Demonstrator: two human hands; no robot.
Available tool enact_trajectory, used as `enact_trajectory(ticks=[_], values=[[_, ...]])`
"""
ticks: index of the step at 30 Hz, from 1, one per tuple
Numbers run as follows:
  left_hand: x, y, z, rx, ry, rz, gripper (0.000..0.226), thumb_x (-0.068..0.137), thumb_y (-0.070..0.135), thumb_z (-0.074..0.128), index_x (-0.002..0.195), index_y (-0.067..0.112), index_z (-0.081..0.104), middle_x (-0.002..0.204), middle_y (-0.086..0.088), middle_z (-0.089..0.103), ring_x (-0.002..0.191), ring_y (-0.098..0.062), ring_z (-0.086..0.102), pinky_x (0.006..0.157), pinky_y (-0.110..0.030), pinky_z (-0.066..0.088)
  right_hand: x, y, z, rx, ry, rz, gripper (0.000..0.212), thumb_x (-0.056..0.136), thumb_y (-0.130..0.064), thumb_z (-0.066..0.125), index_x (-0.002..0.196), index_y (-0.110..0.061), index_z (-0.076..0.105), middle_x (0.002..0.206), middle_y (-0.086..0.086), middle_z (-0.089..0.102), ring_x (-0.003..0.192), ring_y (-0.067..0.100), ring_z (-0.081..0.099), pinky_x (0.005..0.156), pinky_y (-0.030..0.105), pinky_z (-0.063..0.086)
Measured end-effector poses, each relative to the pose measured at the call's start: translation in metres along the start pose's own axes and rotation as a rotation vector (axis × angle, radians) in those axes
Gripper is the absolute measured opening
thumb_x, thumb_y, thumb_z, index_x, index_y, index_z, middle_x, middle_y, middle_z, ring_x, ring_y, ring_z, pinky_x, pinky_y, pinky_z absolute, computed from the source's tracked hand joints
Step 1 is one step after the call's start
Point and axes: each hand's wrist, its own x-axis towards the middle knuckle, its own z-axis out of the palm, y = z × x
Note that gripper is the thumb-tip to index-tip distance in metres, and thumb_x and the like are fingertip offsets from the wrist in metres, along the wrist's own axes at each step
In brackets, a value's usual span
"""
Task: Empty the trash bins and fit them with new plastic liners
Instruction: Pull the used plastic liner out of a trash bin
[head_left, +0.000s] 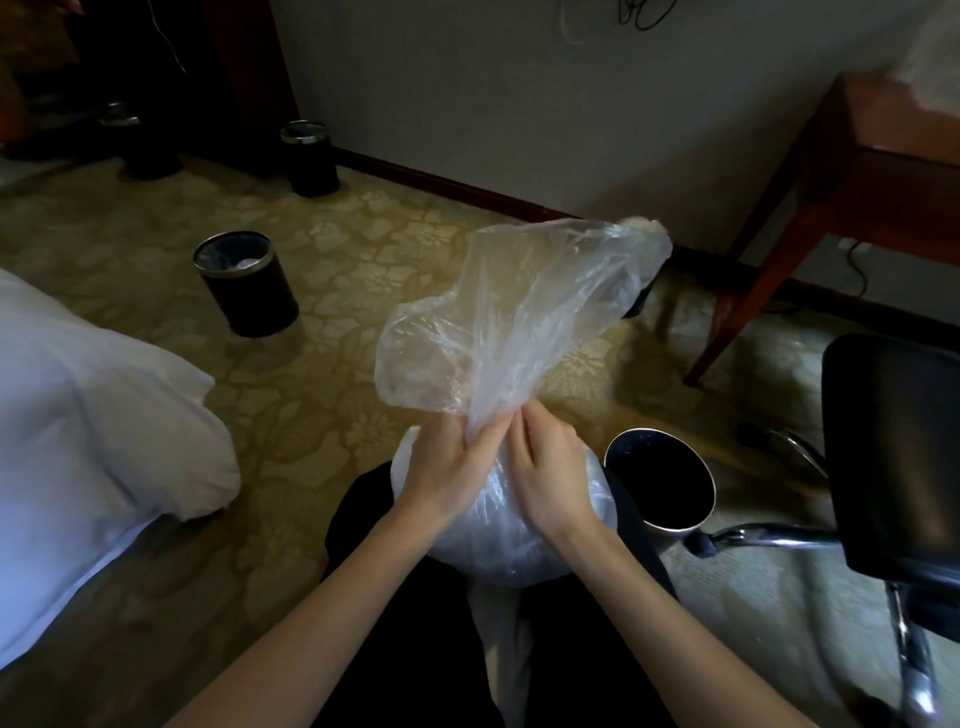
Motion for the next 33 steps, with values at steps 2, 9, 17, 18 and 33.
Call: enact_trajectory(ticks=[2,9,17,18,33], values=[[0.0,0.002,-0.002,-0.022,-0.012,-0.003,0.017,0.085,0.06,0.046,0.101,0.059,0.053,0.087,0.043,0.061,0.088,0.021,0.057,0.076,-0.003,0.042,0.0,0.002,0.003,-0.013,-0.039,0.005,0.028,0.102,-0.024,0.045,0.075,-0.024,0.048,0.064,-0.008,0.055,0.06,0.009,0.051,0.05,0.02,0.028],[-0.003,0.001,-0.003,-0.104,0.001,0.035,0.028,0.081,0.058,0.064,0.104,0.071,0.053,0.103,0.039,0.064,0.1,0.014,0.061,0.082,-0.003,0.043,-0.002,-0.005,0.008,-0.04,-0.074,-0.036,0.023,0.091,-0.015,0.047,0.075,-0.03,0.043,0.065,-0.02,0.044,0.063,-0.006,0.05,0.055,0.009,0.033],[0.018,0.003,-0.002,-0.147,-0.011,-0.275,0.035,0.081,0.038,0.077,0.057,0.017,0.061,0.053,0.006,0.063,0.056,-0.009,0.064,0.06,-0.028,0.048,-0.006,-0.017,-0.008,-0.2,-0.192,-0.239,0.016,0.093,-0.01,0.051,0.094,-0.004,0.066,0.088,0.009,0.062,0.072,0.026,0.057,0.057,0.032,0.037],[0.02,0.004,-0.002,-0.119,0.01,-0.283,0.043,0.082,0.038,0.075,0.051,0.018,0.055,0.047,0.006,0.056,0.05,-0.011,0.058,0.056,-0.031,0.047,-0.007,-0.02,-0.011,-0.247,-0.221,-0.29,0.018,0.092,-0.01,0.053,0.101,-0.003,0.067,0.096,0.012,0.062,0.075,0.028,0.058,0.058,0.033,0.04],[0.038,0.039,-0.015,-0.59,0.029,-0.327,0.037,0.102,0.025,0.05,0.067,0.012,0.05,0.042,0.012,0.033,0.041,-0.004,0.03,0.055,-0.022,0.032,0.004,-0.013,-0.065,0.049,-0.176,-0.049,0.068,0.071,-0.056,0.074,0.129,-0.027,0.052,0.118,-0.011,0.053,0.103,0.008,0.055,0.084,0.024,0.047]])
